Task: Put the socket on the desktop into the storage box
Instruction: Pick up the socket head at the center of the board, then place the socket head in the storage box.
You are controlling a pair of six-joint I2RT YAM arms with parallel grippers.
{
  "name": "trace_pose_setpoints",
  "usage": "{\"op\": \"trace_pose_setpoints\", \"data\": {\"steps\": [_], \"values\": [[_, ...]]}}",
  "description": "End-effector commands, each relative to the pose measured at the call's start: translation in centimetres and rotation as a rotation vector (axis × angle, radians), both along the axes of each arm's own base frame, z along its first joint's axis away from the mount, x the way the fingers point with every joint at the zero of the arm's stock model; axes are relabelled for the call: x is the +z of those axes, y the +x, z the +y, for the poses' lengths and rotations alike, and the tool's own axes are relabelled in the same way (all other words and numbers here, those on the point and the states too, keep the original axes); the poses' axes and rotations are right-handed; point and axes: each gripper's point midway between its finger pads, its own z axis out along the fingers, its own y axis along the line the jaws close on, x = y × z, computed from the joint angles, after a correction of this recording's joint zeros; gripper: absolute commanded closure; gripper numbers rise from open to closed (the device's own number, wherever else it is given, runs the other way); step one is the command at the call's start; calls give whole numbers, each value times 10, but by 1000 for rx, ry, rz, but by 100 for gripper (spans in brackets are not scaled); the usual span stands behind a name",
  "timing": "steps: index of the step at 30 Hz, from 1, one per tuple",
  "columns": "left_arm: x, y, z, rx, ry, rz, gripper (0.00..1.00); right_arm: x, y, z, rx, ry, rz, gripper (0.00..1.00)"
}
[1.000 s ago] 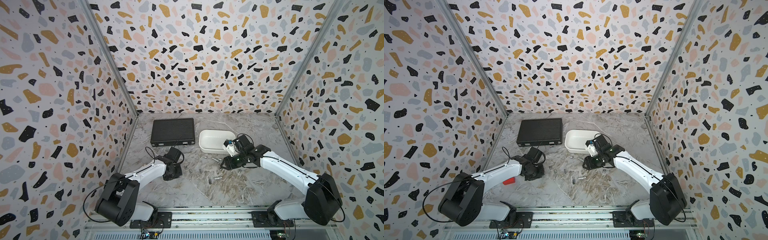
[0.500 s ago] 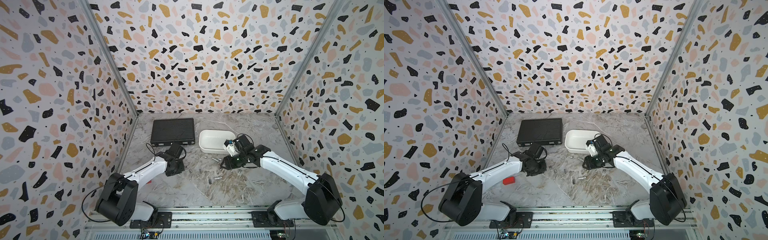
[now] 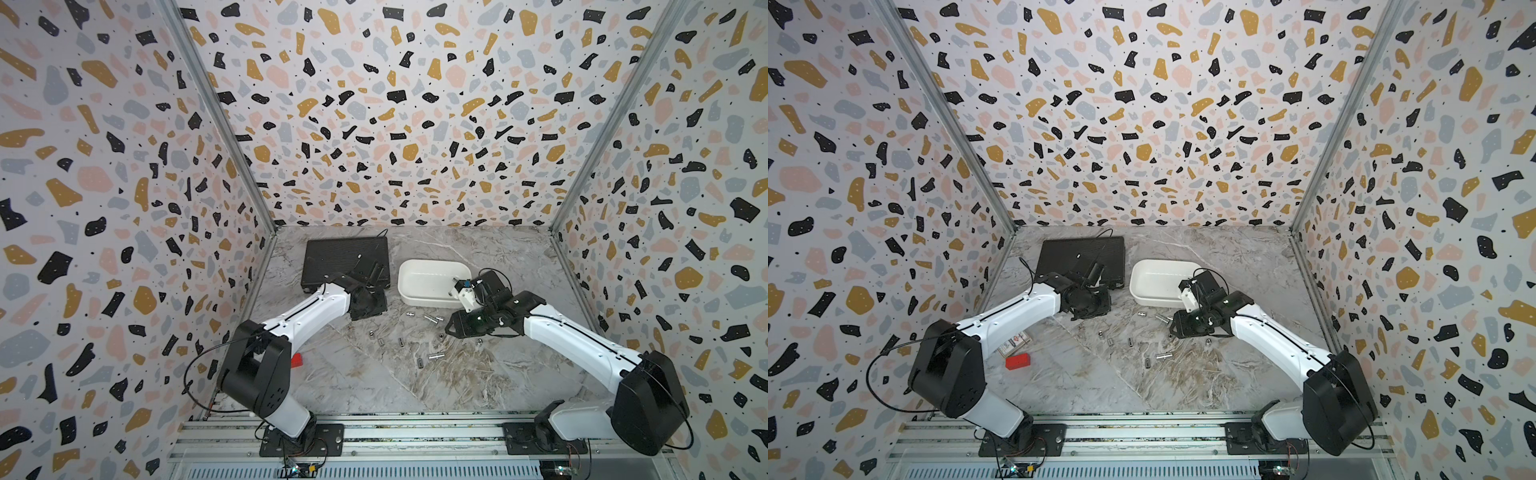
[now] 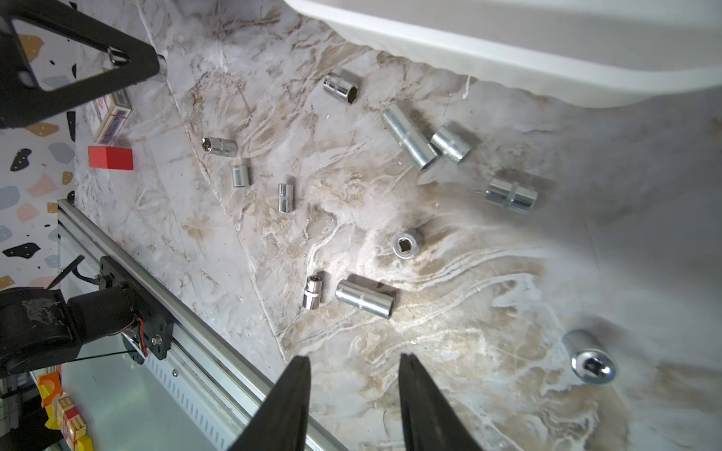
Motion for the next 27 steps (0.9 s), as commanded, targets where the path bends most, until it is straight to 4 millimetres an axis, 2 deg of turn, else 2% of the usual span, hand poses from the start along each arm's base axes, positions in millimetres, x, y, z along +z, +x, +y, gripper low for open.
{"op": "trace_pose_setpoints", "data": {"steps": [1, 10, 16, 23, 27], "values": [[12, 11, -16, -52, -10, -17, 100, 10, 2, -12, -52, 10, -15, 57], [19, 48, -64, -114, -33, -39, 100, 15, 1, -26, -91, 14, -22, 58], [15, 71, -93, -147, -49, -38, 100, 17, -2, -32, -107, 11, -22, 58], [2, 96, -124, -179, -91, -13, 100, 17, -5, -35, -116, 12, -19, 58], [-15, 105, -135, -191, -92, 17, 100, 16, -7, -37, -120, 9, -18, 58]]}}
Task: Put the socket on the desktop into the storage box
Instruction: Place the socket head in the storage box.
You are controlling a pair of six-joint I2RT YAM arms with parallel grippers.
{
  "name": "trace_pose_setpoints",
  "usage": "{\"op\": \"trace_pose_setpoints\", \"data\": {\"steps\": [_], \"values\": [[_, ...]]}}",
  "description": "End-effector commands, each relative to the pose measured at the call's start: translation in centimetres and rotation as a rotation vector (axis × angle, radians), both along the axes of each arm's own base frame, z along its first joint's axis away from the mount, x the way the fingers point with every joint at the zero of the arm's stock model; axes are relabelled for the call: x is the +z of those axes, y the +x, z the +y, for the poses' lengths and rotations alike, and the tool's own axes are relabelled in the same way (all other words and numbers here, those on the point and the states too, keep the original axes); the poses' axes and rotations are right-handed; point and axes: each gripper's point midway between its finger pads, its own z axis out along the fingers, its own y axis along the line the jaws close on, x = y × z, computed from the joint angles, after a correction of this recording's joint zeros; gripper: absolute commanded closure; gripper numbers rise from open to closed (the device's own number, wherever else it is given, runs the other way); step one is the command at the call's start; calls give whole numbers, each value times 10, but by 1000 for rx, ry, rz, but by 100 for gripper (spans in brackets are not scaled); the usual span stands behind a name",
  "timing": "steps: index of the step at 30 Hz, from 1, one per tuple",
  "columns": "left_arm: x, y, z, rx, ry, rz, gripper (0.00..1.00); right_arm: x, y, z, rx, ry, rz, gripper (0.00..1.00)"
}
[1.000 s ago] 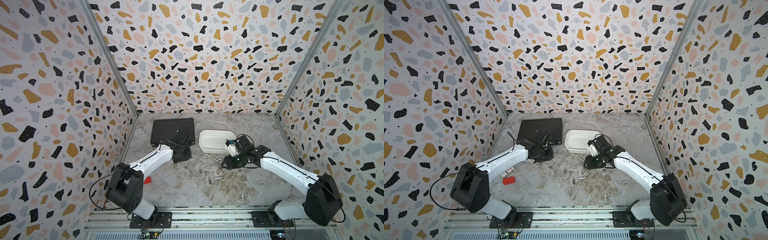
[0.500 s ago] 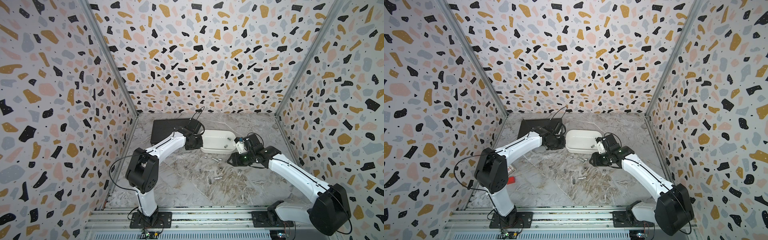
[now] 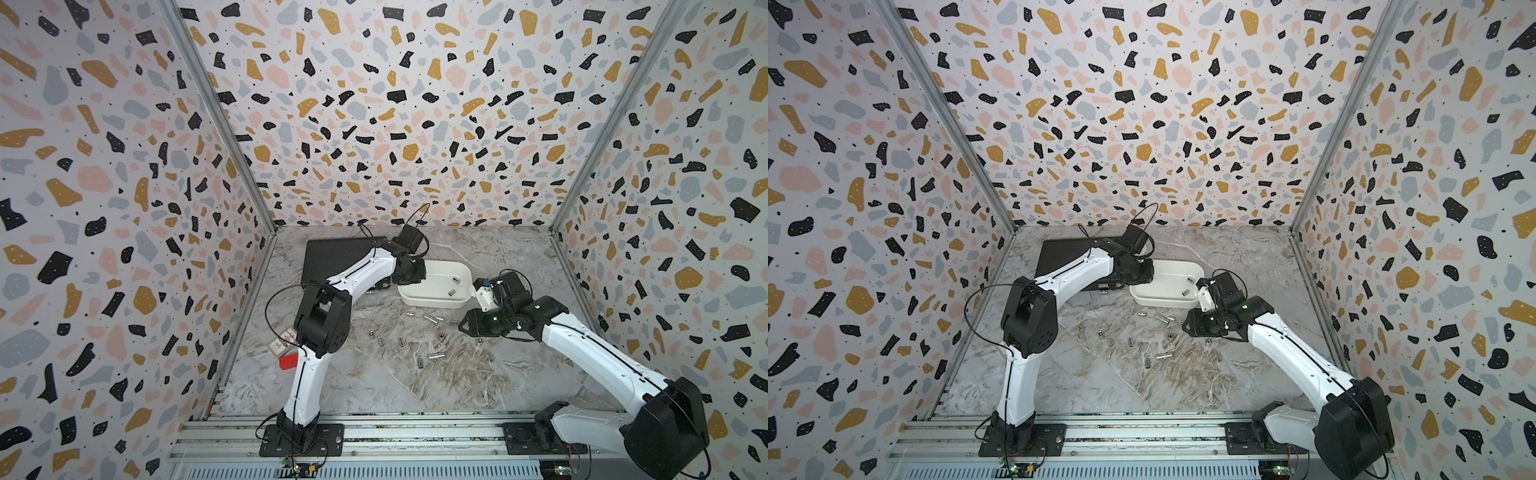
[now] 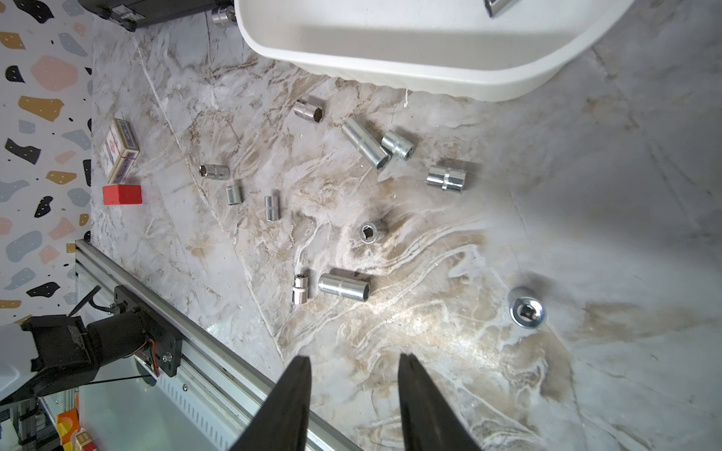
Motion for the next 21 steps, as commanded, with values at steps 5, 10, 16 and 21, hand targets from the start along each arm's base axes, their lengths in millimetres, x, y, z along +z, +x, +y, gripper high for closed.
{"op": "trace_pose_setpoints", "data": {"steps": [5, 10, 16, 21], "values": [[-21, 5, -17, -45, -9, 54, 100, 4, -5, -8, -25, -9, -10, 58], [-35, 7, -20, -52, 5, 67, 100, 3, -5, -10, -32, -12, -8, 58], [-50, 6, -22, -63, 12, 95, 98, 3, -6, -10, -35, -13, -10, 58], [-51, 7, -21, -60, 20, 94, 79, 3, -6, -12, -42, -16, -11, 58]]}}
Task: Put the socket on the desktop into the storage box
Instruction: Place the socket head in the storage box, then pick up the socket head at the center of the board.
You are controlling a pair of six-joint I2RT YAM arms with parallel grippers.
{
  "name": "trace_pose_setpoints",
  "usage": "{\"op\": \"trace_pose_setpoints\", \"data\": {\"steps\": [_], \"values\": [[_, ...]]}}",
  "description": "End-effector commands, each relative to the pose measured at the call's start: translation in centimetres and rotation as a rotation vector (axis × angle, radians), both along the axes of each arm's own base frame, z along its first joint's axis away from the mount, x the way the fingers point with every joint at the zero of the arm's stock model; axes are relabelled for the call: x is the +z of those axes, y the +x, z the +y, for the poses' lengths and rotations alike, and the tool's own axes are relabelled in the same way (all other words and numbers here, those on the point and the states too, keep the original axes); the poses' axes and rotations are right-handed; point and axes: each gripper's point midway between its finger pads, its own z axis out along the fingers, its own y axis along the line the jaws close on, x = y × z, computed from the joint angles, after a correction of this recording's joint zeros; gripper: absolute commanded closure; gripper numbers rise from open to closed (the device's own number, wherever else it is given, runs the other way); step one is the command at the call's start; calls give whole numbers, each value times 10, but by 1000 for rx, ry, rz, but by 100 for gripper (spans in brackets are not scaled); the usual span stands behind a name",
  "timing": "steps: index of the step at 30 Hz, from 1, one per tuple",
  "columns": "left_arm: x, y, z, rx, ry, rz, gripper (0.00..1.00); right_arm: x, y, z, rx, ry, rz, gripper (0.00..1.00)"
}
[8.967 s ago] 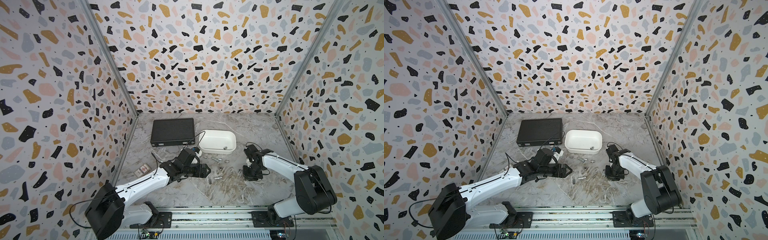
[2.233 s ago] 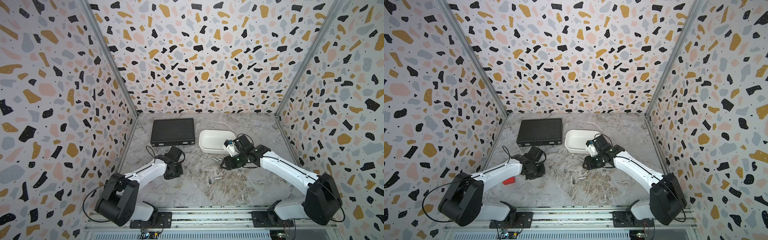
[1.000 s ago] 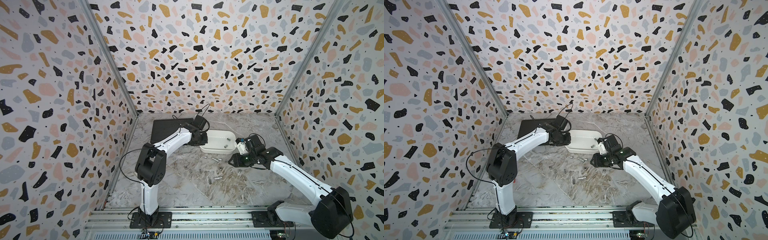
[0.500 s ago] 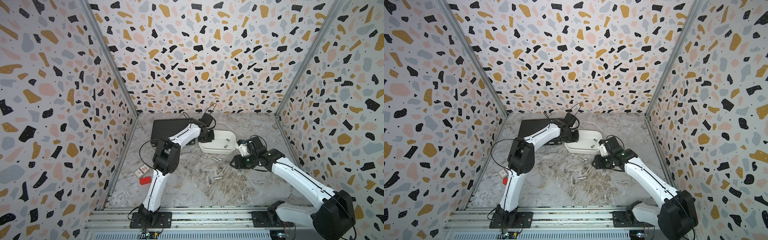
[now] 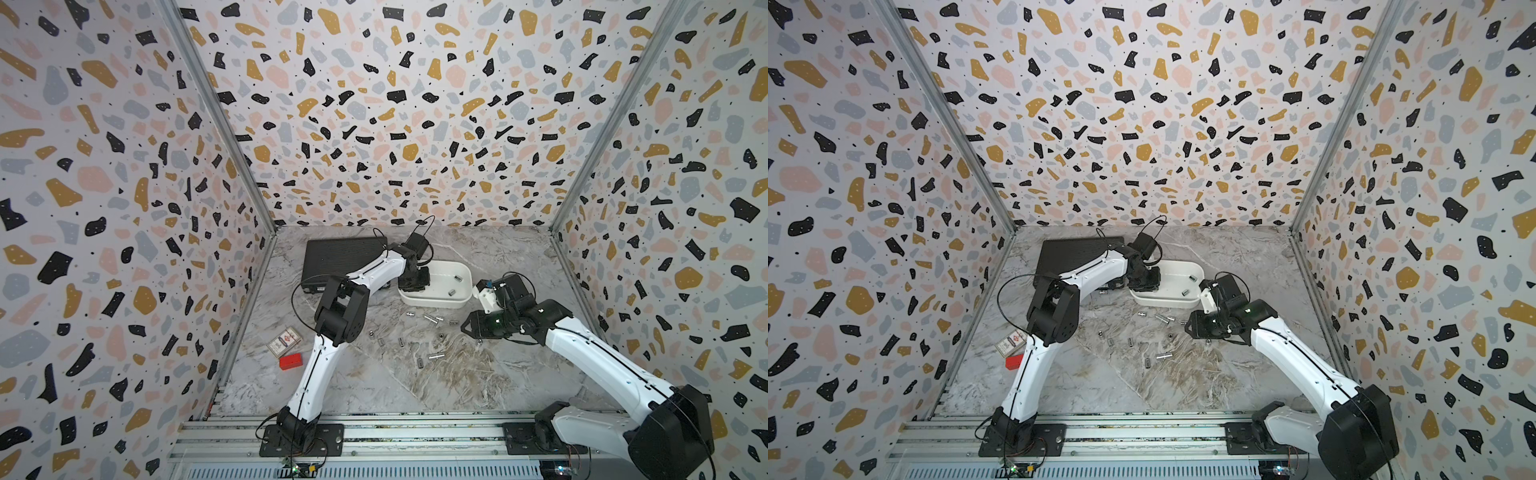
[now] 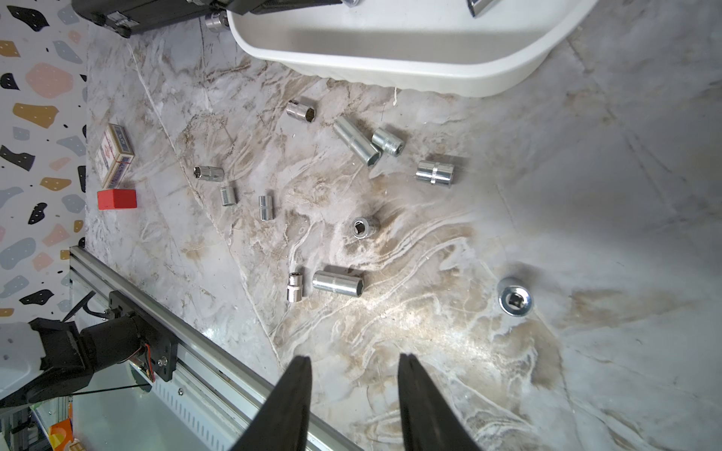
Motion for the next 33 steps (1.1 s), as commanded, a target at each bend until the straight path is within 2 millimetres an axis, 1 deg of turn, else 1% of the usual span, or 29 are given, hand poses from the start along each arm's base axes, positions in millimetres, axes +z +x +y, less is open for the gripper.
{"op": "trace_pose_setpoints", "data": {"steps": [1, 4, 5, 11, 14, 22, 26, 31, 33], "values": [[8, 4, -6, -24, -5, -22, 76, 1, -4, -6, -20, -11, 3, 58], [14, 6, -6, -22, -8, -36, 67, 2, -4, -6, -22, -9, 0, 58], [16, 6, -7, -22, -11, -39, 66, 2, -4, -6, -22, -9, -1, 58], [32, 8, -6, -27, -20, -69, 66, 2, -4, -6, -25, -7, 1, 58], [43, 6, -7, -38, -30, -87, 65, 1, -4, -7, -28, -9, 2, 58], [73, -3, 1, -49, -50, -138, 63, 2, -3, -7, -31, -8, -2, 58], [86, -9, 7, -47, -54, -170, 63, 2, -2, -6, -29, -10, -5, 58], [97, -20, 18, -48, -47, -200, 62, 3, 0, -6, -22, -15, -12, 57], [99, -25, 26, -44, -33, -214, 62, 5, 2, -5, -16, -17, -20, 58]]}}
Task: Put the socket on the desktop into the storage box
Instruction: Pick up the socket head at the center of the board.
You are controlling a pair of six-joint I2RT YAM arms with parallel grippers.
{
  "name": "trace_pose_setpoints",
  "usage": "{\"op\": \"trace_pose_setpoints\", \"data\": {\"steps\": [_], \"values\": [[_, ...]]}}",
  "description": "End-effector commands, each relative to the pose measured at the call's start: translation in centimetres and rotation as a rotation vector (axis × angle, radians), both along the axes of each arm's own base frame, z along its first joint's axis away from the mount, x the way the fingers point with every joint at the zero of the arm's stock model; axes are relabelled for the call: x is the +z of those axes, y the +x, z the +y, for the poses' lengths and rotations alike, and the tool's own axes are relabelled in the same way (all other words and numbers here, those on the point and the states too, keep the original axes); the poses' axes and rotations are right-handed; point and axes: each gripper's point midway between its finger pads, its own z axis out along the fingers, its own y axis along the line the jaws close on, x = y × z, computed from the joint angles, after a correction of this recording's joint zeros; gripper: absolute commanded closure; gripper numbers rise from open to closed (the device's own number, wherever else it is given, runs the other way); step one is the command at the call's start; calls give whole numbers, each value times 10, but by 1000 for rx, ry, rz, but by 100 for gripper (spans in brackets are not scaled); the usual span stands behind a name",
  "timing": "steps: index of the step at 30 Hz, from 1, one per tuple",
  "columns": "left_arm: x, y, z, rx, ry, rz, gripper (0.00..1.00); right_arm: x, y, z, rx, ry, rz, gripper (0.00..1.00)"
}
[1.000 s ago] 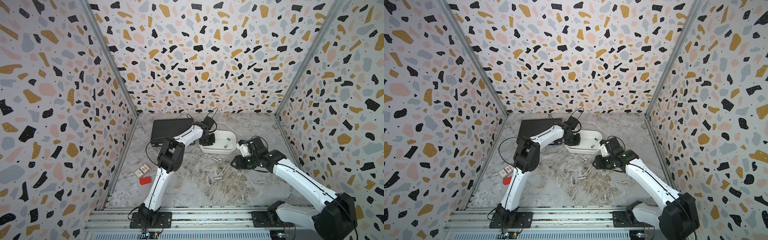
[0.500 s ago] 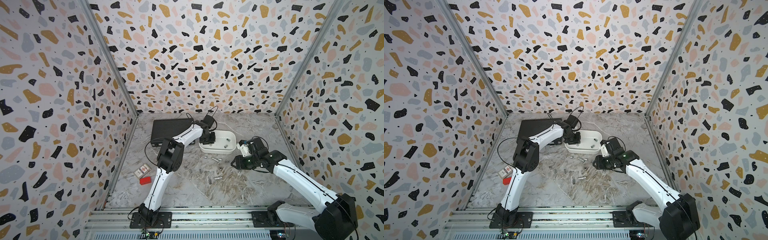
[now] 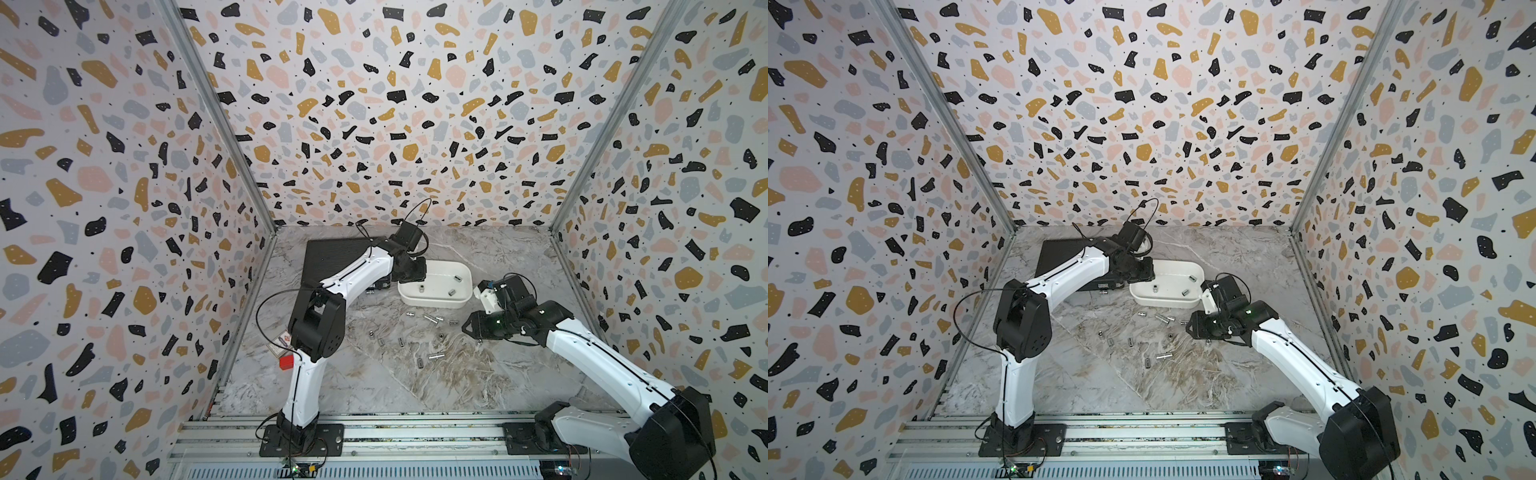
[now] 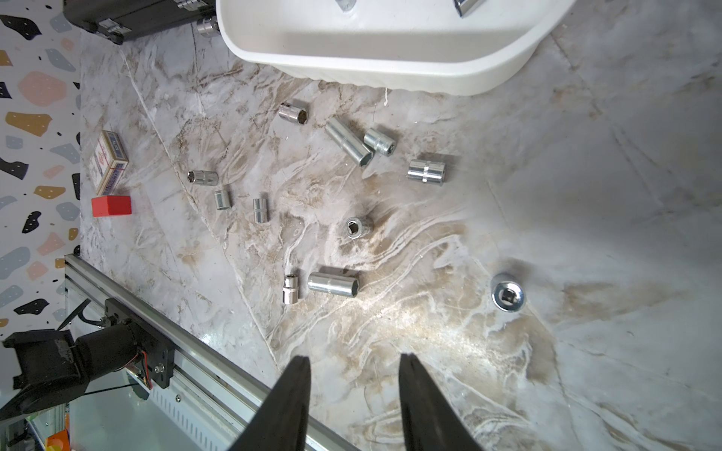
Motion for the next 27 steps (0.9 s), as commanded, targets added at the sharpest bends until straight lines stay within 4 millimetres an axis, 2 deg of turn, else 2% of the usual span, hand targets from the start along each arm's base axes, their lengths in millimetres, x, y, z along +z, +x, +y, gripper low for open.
{"op": "trace_pose_setpoints", "data": {"steps": [1, 7, 10, 20, 27], "values": [[13, -5, 9, -3, 20, -62, 61, 8, 4, -1, 8, -9, -23, 57], [24, -24, 37, 22, 69, -120, 58, 15, 15, 5, 35, -16, -49, 57], [26, -36, 55, 38, 98, -150, 53, 17, 19, 12, 57, -15, -58, 55], [15, -69, 125, 143, 179, -184, 38, 31, 18, 64, 220, 33, -111, 49], [5, -76, 153, 194, 227, -232, 32, 40, 6, 95, 331, 108, -121, 48]]}}
